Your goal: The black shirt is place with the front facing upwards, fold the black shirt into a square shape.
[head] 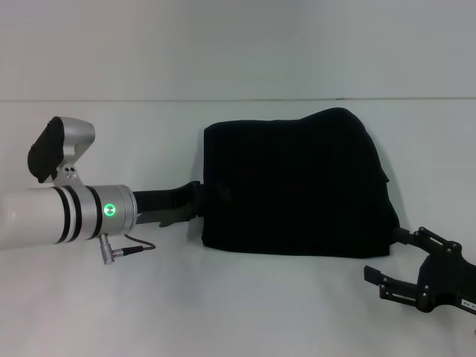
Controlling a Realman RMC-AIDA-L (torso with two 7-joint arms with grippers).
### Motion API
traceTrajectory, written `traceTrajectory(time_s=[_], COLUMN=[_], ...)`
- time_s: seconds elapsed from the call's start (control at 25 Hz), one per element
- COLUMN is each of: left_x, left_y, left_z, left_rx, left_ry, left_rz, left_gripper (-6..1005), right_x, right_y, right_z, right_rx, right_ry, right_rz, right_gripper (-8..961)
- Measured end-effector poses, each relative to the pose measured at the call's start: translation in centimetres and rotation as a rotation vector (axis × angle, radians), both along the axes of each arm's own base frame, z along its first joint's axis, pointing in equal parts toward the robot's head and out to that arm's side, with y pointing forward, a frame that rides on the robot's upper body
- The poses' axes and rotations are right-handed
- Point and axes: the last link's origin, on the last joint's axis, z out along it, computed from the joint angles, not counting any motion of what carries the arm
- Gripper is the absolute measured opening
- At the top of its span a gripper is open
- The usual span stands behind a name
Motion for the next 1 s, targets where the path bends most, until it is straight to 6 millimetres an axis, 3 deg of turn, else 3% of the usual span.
traceTrajectory(time_s=[0.72,1.0], left_x=[0.1,-2.8], left_y=[-0.5,-2.5], left_z=[0.4,2.8], left_rx=[-0.039,-0.074], left_ry=[-0.037,-0.074], left_rz=[-0.015,0.021], left_gripper=[134,55], right_x=[0.0,0.0], right_y=[0.2,0.5], right_z=[0.3,0.9], right_rx=[0.018,0.050], right_ry=[0.010,0.026], right_rz=[-0.007,-0.017], right_gripper=[944,944])
